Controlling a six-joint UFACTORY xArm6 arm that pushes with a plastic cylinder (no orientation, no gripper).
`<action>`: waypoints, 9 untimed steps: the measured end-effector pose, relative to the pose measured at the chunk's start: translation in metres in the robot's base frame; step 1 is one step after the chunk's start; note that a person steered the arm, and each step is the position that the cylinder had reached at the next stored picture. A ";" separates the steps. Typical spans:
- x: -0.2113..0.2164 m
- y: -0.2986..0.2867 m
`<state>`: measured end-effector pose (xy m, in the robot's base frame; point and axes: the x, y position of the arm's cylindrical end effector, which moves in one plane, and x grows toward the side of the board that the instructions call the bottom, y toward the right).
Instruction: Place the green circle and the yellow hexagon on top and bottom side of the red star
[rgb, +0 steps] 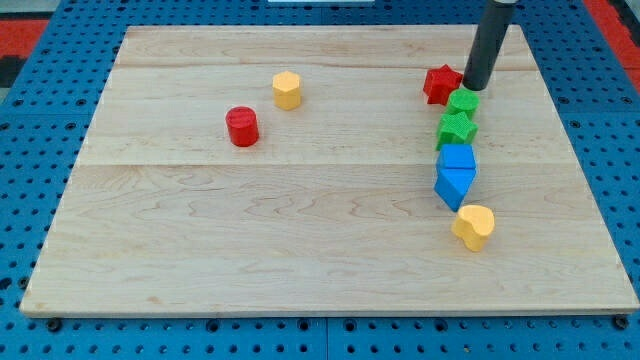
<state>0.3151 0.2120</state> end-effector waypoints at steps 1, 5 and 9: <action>0.019 0.042; 0.046 -0.015; -0.074 -0.207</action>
<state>0.2416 0.0053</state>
